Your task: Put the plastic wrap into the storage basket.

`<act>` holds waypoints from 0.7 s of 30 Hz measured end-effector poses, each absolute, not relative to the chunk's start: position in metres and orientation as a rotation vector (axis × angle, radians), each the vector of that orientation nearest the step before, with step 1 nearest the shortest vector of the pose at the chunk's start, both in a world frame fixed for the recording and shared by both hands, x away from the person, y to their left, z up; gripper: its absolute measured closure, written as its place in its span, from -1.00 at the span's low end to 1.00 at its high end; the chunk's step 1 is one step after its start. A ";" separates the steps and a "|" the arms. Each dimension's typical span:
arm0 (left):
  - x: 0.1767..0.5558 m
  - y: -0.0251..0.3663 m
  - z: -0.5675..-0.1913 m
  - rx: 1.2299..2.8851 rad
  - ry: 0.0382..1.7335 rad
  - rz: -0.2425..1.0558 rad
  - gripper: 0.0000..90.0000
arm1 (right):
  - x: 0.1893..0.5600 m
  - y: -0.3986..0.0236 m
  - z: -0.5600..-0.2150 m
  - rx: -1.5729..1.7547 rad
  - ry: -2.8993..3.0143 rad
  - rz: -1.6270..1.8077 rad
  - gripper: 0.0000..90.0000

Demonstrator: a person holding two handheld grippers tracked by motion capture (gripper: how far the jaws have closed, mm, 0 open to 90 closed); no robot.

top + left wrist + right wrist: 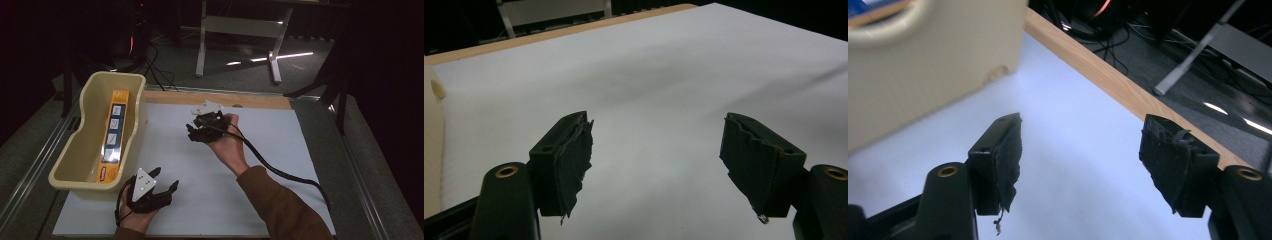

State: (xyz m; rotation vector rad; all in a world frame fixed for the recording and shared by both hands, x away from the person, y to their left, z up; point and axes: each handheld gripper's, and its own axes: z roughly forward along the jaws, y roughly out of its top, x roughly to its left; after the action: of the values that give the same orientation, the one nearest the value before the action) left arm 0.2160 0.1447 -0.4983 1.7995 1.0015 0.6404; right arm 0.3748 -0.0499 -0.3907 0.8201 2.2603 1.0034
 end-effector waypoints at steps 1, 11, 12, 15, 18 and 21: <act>0.216 0.145 -0.499 1.797 1.003 0.640 -0.37 | 0.374 -0.055 -0.394 0.821 2.264 0.992 -0.30; 0.217 0.145 -0.499 1.803 1.015 0.641 -0.37 | 0.368 -0.113 -0.426 0.944 2.274 0.975 -0.34; 0.217 0.145 -0.499 1.803 1.015 0.641 -0.37 | 0.366 -0.118 -0.428 0.957 2.274 0.978 -0.34; 0.218 0.145 -0.499 1.804 1.021 0.642 -0.37 | 0.363 -0.130 -0.433 0.980 2.269 0.980 -0.35; 0.218 0.145 -0.499 1.805 1.022 0.644 -0.37 | 0.353 -0.155 -0.439 1.031 2.238 1.007 -0.35; 0.218 0.146 -0.499 1.805 1.024 0.644 -0.37 | 0.348 -0.168 -0.442 1.054 2.227 1.023 -0.35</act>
State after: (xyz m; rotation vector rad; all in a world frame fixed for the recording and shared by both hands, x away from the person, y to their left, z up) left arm 0.2182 0.1455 -0.4993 1.8047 1.0239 0.6436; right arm 0.3479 -0.1683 -0.4422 1.0537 2.2274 1.0234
